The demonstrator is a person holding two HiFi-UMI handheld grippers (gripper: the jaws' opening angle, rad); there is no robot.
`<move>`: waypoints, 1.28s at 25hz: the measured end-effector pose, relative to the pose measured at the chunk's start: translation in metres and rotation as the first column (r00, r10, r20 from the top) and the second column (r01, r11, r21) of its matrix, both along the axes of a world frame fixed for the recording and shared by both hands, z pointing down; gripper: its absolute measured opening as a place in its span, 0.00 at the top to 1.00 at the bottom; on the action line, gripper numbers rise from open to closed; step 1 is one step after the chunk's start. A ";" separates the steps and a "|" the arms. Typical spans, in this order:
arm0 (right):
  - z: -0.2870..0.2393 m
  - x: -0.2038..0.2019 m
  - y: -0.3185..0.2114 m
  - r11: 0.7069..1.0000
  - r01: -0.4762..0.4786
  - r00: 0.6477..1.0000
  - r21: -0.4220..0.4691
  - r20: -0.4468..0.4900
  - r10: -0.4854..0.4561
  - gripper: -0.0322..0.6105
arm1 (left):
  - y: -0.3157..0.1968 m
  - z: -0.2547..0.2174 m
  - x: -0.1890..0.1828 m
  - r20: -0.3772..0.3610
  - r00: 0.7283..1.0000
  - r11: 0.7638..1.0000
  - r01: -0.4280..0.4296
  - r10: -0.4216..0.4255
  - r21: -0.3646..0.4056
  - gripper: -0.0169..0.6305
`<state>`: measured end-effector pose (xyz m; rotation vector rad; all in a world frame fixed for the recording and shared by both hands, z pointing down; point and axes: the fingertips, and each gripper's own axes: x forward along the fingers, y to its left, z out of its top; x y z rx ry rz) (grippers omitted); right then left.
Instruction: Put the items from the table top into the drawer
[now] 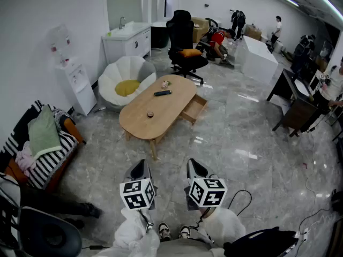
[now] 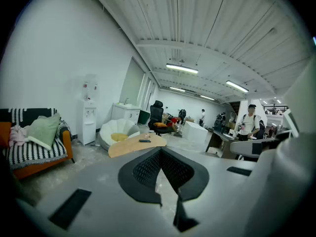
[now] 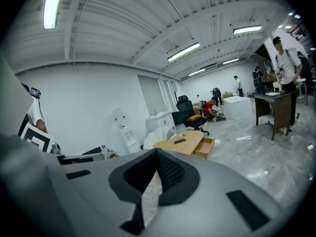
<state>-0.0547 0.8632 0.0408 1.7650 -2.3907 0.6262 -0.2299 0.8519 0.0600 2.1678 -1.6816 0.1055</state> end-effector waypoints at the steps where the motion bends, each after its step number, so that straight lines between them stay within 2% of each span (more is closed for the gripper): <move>1: 0.000 0.000 0.000 1.000 -0.002 1.000 0.000 0.000 0.002 0.85 | 0.000 0.000 0.000 0.002 1.000 1.000 -0.004 0.004 0.000 0.98; 21: -0.007 -0.013 -0.023 0.997 -0.071 0.997 0.010 0.019 0.071 0.85 | -0.022 -0.010 -0.003 0.034 0.995 0.995 -0.094 0.093 0.027 0.98; 32: 0.008 -0.012 -0.083 0.998 -0.058 0.998 -0.018 0.014 0.058 0.85 | -0.076 0.003 -0.003 0.045 0.996 0.997 -0.080 0.079 0.004 0.98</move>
